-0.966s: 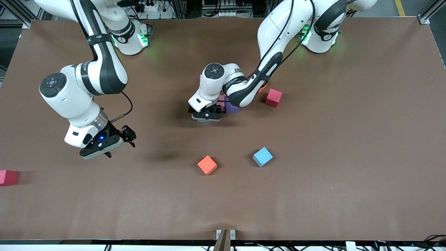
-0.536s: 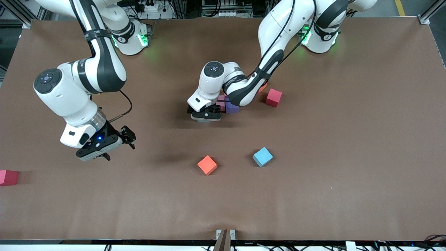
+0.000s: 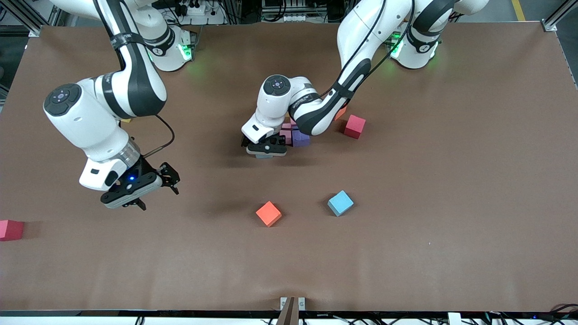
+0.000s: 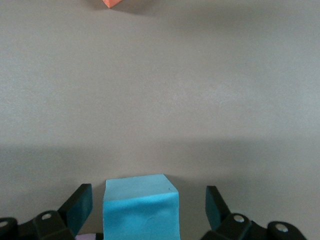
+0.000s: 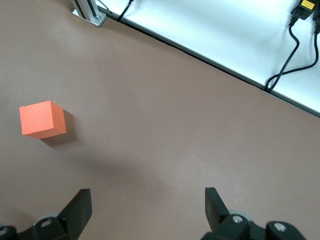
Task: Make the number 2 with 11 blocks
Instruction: 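Move the left gripper to the other light blue cube while the right reaches orange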
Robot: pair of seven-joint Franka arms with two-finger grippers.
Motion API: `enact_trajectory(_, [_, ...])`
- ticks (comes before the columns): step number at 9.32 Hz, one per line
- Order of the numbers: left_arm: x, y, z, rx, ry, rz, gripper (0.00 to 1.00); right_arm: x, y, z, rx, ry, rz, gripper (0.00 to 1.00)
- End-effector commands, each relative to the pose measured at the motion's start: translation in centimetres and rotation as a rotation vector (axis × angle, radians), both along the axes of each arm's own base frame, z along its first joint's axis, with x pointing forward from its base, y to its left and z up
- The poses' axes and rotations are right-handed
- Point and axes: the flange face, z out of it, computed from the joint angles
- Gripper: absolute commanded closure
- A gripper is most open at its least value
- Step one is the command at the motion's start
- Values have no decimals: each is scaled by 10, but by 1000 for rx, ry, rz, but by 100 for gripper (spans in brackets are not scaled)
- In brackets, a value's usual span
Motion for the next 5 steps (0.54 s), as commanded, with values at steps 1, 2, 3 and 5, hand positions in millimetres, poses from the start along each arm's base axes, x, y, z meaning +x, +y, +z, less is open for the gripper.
enact_trajectory(1, [10, 10, 25, 14, -10, 34, 0, 3, 17, -6, 100, 26, -17, 0])
enact_trajectory(2, [16, 15, 37, 23, -6, 47, 0, 1, 27, -16, 180, 51, -18, 0])
enact_trajectory(3, [30, 28, 59, 24, 20, 98, 0, 4, 31, -34, 211, 44, -2, 0])
enact_trajectory(5, [67, 68, 64, 60, 57, 187, 0, 2, 40, -65, 253, 59, 1, 0])
